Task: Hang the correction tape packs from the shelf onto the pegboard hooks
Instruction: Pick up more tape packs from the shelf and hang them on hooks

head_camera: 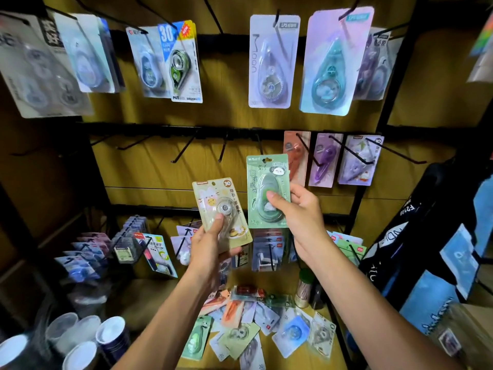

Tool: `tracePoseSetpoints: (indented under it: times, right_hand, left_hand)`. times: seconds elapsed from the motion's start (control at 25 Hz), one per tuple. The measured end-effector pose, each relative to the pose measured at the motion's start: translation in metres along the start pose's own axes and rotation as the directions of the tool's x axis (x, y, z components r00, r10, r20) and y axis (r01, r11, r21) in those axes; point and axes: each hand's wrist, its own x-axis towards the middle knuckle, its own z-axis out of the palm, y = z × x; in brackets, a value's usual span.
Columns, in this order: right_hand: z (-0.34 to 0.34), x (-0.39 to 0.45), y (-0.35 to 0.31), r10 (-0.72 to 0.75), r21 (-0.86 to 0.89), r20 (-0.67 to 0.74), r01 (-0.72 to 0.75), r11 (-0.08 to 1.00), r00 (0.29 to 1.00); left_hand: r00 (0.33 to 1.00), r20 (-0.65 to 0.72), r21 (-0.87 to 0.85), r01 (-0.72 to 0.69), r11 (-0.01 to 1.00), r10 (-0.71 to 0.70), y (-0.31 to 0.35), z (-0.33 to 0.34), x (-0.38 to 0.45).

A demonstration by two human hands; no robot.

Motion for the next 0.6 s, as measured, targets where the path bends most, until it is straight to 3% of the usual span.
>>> tracePoseSetpoints:
  times: [0.32,0.6]
  right_hand:
    - [0.02,0.05,0.013,0.145,-0.088,-0.012,-0.146,0.985,0.989]
    - [0.028,0.117,0.038,0.142,-0.102,-0.063,-0.148,0.984,0.988]
  left_hand:
    - [1.0,-0.011,0.018,-0.004,1.0,0.004,-0.005,-0.007,0.024]
    - [0.996,-0.076,0.046,0.039,0.998,-0.035,-0.018,-0.023,0.072]
